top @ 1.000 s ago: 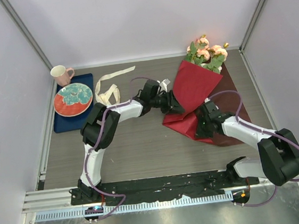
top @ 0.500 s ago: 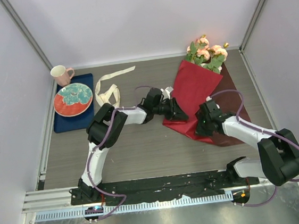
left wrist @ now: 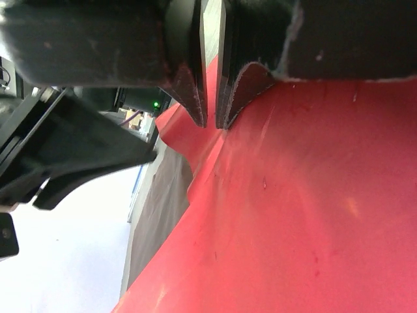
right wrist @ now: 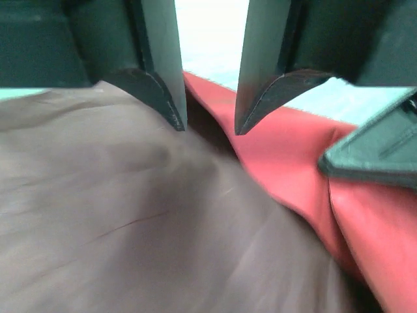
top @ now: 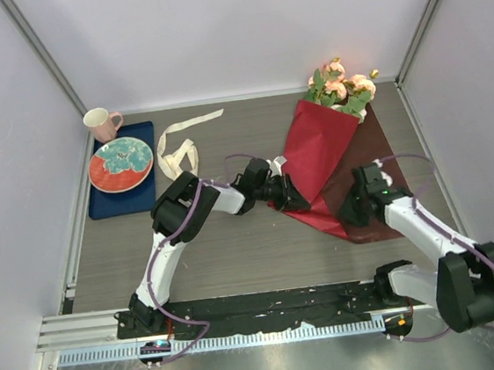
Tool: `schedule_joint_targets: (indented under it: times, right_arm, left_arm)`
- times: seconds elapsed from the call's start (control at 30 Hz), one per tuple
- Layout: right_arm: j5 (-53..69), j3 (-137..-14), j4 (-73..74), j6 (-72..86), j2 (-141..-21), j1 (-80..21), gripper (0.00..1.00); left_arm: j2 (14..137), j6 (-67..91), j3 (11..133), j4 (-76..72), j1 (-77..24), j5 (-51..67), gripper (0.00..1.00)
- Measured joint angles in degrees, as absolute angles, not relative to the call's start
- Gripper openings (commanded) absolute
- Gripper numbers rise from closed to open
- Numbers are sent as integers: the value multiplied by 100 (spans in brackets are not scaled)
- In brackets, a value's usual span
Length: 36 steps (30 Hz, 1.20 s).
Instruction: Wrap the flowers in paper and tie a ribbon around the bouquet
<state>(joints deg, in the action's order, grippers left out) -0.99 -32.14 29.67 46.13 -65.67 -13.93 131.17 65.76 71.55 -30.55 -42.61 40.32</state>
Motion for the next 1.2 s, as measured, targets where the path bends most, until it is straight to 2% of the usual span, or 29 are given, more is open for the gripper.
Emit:
schedule_joint_targets:
  times: [0.03, 0.07, 0.1, 0.3, 0.53, 0.73, 0.97, 1.0, 1.13, 1.2]
  right_arm:
    - [-130, -3218, 3074, 4622, -6383, -1059, 70]
    - [-200, -3229, 3194, 4652, -6224, -718, 89]
    - [-285, -3245, 3295, 4678, -6093, -414, 94]
    - [-1404, -3662, 4021, 4888, -5763, 1105, 94]
    - [-2309, -3656, 3920, 4928, -6069, 2320, 92]
    - [-2499, -3607, 3557, 4783, -6753, 2344, 92]
    - [-2375, -3404, 3197, 4740, -7303, 2344, 84]
    - [-2355, -3387, 3148, 4755, -7303, 2344, 82]
    - [-2309, -3374, 2956, 4790, -7419, 2344, 60]
    - [-2338, -3387, 2827, 4762, -7513, 2335, 55]
  left_arm:
    - [13117, 6576, 7140, -3076, -4261, 4016, 13]
    - [13117, 6576, 7133, -3092, -4261, 4010, 13]
    - [13117, 6576, 7129, -3089, -4261, 3999, 12]
    - [13117, 6578, 7122, -3072, -4263, 3957, 10]
    - [13117, 6576, 7137, -2998, -4263, 3942, 9]
    - [13113, 6558, 7179, -2891, -4263, 3940, 8]
    - [13113, 6560, 7190, -2867, -4263, 3940, 8]
    - [13113, 6560, 7190, -2867, -4263, 3940, 8]
    - [13111, 6560, 7190, -2862, -4263, 3933, 8]
    - [13109, 6558, 7190, -2853, -4263, 3931, 8]
